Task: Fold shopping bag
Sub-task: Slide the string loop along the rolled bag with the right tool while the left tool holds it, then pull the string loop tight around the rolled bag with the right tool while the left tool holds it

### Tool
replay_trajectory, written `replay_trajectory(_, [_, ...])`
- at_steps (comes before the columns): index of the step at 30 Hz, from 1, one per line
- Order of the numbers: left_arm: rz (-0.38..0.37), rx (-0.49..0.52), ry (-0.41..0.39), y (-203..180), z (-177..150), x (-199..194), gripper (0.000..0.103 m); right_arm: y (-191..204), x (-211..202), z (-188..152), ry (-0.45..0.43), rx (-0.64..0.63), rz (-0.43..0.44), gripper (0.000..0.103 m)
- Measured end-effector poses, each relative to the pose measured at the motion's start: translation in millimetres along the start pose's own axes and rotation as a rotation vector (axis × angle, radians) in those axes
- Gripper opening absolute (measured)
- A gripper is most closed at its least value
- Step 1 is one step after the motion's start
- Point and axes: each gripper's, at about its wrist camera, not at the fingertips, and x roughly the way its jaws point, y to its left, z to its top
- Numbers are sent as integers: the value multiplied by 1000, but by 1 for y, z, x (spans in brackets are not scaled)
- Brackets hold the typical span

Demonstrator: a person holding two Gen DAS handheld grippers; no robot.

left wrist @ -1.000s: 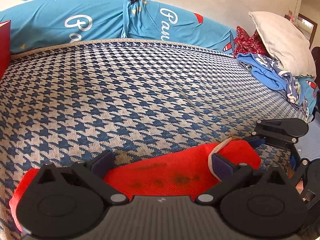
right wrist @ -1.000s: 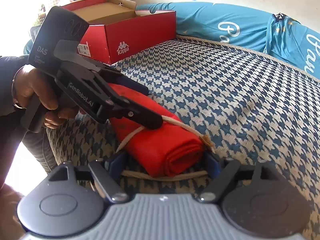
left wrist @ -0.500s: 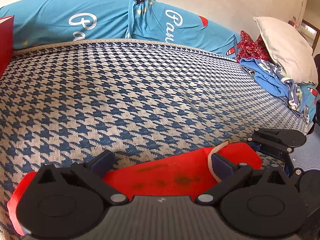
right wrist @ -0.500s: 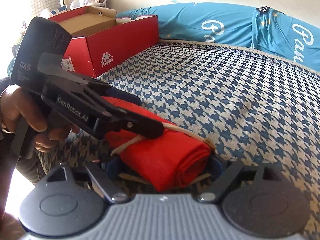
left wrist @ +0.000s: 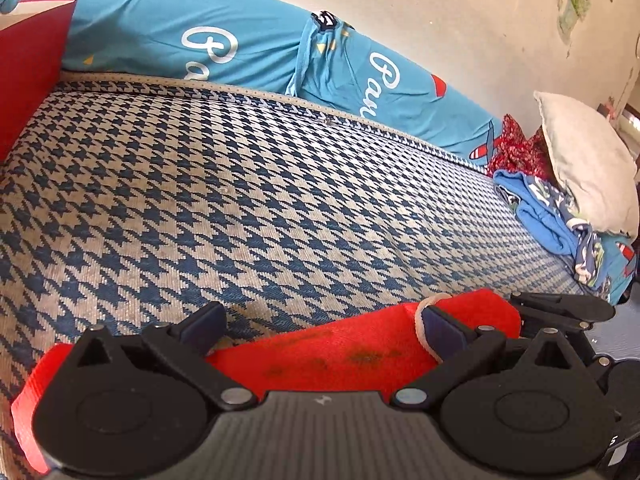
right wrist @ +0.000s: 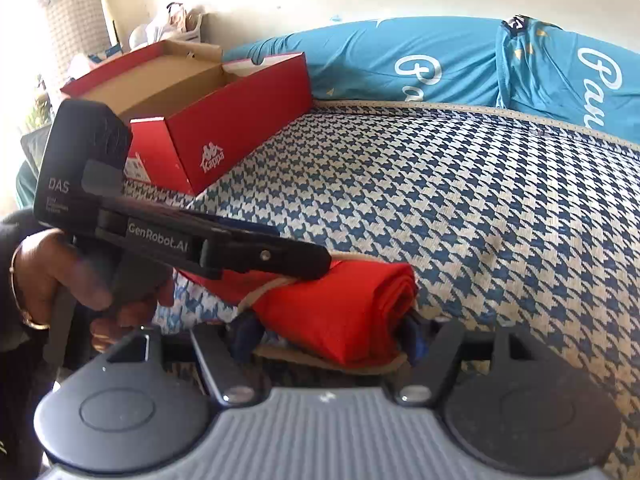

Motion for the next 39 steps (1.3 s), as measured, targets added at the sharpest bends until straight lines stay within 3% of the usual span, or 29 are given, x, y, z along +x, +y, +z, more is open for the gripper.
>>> replay_trajectory(6, [-3,-120,-34,16,9,-6,103,0,6,11,-58,71,8,66])
replay_trajectory(12, [11,-174,-49,24,11,-6,103,2,16,18,-86,93,-6,68])
replay_trajectory(21, [72,-127,-44,19,9,2,103,-2,40,10,-40,222,-56,75])
replay_trajectory(25, [76,-115,-38,18,10,2,103,5,38,12,0,148,-101,75])
replay_trajectory(34, [92,-129,-35,20,14,-1,101,12,28,0,34,114,-124,75])
replay_trajectory(39, [105,-99,-28,16,14,-1,101,12,34,1,40,122,-107,86])
